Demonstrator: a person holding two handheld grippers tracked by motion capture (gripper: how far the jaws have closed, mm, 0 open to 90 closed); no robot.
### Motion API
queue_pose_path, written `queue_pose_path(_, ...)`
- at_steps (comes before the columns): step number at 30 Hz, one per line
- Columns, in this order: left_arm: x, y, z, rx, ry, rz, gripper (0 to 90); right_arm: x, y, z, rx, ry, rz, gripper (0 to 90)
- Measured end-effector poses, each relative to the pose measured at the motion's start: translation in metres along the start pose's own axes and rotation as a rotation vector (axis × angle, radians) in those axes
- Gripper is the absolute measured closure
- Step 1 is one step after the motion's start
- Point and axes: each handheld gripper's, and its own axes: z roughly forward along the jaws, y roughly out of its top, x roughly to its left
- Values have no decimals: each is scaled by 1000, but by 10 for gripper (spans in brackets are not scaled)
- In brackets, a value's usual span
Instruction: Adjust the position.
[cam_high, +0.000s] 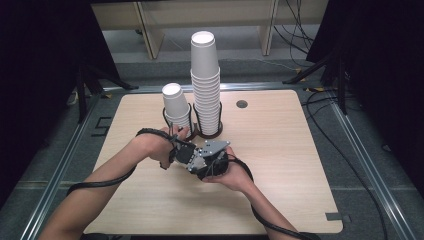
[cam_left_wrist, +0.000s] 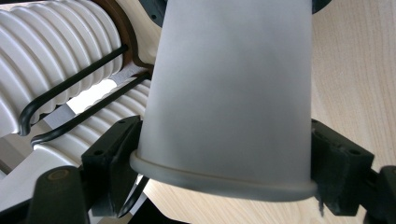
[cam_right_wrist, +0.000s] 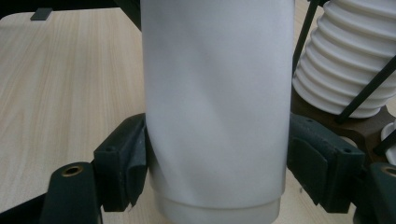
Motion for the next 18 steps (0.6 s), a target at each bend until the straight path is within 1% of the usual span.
queue_pose_path(1,-1,0,1,-2,-20,-16,198,3,-1,0,5,-2,42,260)
queue_pose_path(2,0,0,-1,4,1,7,198,3,-1,0,4,1,38,262)
queue_pose_path(3,0,0,0,-4,-5,3,198,3,-1,-1,5,0,33,266)
queue_pose_path(4,0,0,0,-13,-4,1,198,1,-1,-1,2,-5,-5,269)
queue_pose_path(5,0,0,-2,-17,8,6,198,3,-2,-1,1,-10,25,270)
queue_pose_path(6,1,0,-2,-23,-3,11,200,3,-2,-2,2,-10,17,272)
queue_pose_path(7,1,0,-3,-20,-2,13,203,3,-2,-2,5,-15,8,271)
queue_pose_path(8,0,0,-3,-28,3,-6,205,3,-2,-2,6,-19,5,271)
queue_pose_path(9,1,0,-3,-25,-1,-9,204,1,-2,-2,1,-18,-12,268)
queue_pose_path(11,2,0,-3,-22,4,1,203,3,-2,-1,-2,-19,-3,260)
queue_pose_path(12,2,0,-3,-27,7,5,203,2,-1,0,-13,-9,-11,254)
queue_pose_path(14,3,1,-3,-26,6,4,203,2,-2,0,-14,-9,-6,249)
queue_pose_path(15,3,1,-4,-27,26,8,203,2,-2,0,-11,-8,-4,240)
queue_pose_path(16,3,1,-4,-34,28,1,203,2,-2,1,-11,-11,-7,226)
queue_pose_path(17,3,1,-4,-29,23,2,202,1,-2,1,-8,-18,-23,220)
queue_pose_path(18,2,2,-4,-30,16,-5,202,2,-2,1,-6,-17,-19,219)
